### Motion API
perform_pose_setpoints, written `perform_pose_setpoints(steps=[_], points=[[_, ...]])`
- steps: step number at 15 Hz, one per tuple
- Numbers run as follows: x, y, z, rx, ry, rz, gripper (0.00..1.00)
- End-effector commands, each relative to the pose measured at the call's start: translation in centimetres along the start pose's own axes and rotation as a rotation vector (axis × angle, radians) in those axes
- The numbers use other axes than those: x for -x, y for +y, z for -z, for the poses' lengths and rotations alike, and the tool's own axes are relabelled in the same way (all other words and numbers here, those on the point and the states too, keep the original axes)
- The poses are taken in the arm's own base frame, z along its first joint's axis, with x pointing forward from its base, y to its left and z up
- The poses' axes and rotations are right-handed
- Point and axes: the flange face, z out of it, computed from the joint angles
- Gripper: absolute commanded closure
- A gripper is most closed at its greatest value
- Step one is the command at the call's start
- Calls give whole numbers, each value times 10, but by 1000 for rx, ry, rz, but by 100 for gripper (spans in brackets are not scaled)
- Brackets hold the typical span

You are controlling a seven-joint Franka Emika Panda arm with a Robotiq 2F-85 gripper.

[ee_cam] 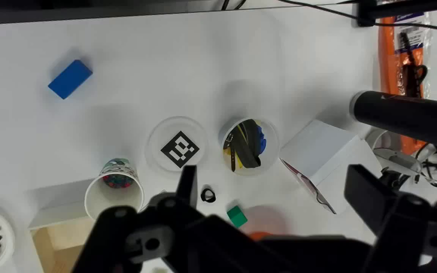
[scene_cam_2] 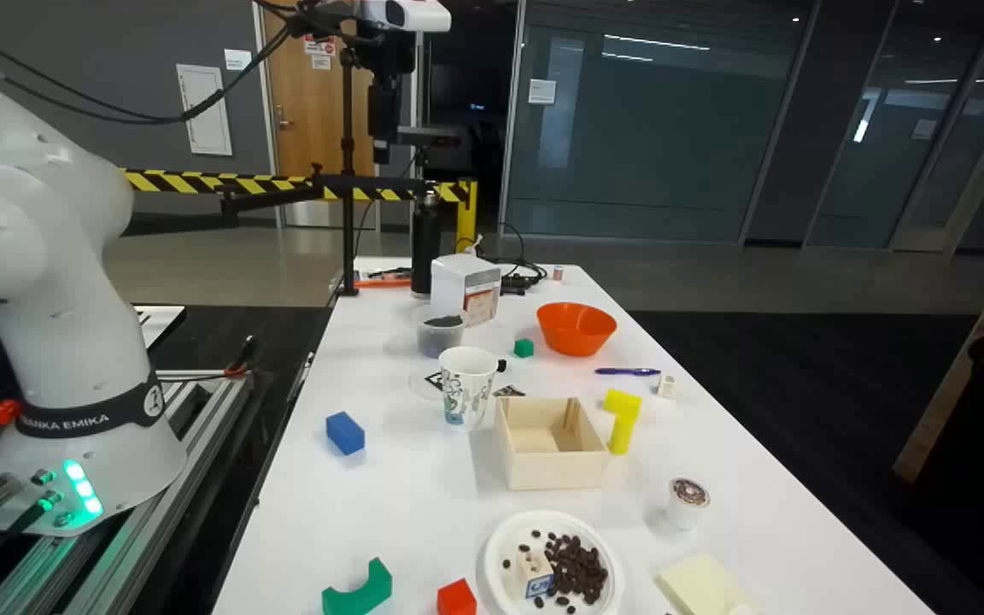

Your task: Lift and drop the paper towels

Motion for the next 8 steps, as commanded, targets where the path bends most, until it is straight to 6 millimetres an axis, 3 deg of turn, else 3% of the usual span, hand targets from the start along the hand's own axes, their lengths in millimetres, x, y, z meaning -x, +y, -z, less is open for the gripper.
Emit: perform_pose_setpoints(steps=[1, 7, 8], points=[[0, 0, 1, 0, 0, 0, 0], [0, 0, 1, 0, 1, 1, 0], [-7, -1, 1, -21, 29, -1, 0]])
